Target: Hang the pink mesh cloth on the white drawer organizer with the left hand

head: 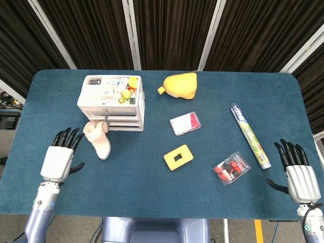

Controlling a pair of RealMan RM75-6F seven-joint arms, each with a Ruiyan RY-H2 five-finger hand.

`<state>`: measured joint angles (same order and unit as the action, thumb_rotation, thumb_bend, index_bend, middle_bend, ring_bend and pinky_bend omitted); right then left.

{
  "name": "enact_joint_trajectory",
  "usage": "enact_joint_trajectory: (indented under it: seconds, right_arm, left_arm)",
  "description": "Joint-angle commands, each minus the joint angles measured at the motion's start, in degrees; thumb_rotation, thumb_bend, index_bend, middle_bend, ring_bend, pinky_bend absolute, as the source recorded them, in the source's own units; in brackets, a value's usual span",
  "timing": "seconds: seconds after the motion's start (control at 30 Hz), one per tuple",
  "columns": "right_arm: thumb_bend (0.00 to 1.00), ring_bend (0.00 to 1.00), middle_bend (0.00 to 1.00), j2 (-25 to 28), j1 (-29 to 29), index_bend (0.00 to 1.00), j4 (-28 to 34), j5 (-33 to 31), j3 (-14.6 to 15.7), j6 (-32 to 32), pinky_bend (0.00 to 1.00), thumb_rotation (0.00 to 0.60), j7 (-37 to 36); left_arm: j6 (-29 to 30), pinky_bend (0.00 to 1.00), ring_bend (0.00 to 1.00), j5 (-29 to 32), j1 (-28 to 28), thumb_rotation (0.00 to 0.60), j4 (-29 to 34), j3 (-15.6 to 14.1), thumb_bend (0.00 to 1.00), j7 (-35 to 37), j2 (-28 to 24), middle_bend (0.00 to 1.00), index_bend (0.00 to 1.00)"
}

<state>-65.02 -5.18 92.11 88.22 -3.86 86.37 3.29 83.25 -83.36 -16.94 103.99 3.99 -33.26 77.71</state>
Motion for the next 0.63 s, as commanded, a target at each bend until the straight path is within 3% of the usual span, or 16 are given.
enact_joint_trajectory:
  seconds: [0.03,0.27,0.47,0.63]
  right_arm:
    - [0.00,0.00,0.00,0.00,0.00,0.00,-0.14,0.13,0.08,0.00,0.00,0.600,0.03]
    - [0.00,0.00,0.00,0.03,-0.08,0.00,-0.72,0.70,0.26,0.06,0.00,0.600,0.62]
    - [0.00,0.00,0.00,-0.15,-0.15,0.00,-1.53,1.50,0.49,0.31,0.00,0.600,1.10]
    - [0.00,0.00,0.00,-0.26,-0.11,0.00,-1.65,1.36,0.49,0.30,0.00,0.600,1.46]
  left_arm:
    - [2.18,0.14,0.06,-3.38,1.70,0.598,1.60,-1.72,0.01,2.56,-2.47,0.10,0.17]
    - [8.10,0.07,0.01,-10.30,5.32,0.599,-2.90,-4.44,0.03,8.34,-6.28,0.05,0.14]
    - [12.63,0.00,0.00,-14.29,8.33,0.597,-10.70,-6.32,0.04,13.79,-8.07,0.00,0.04]
    - [13.15,0.00,0.00,-13.30,10.28,0.597,-12.89,-7.21,0.04,18.21,-8.67,0.00,0.00]
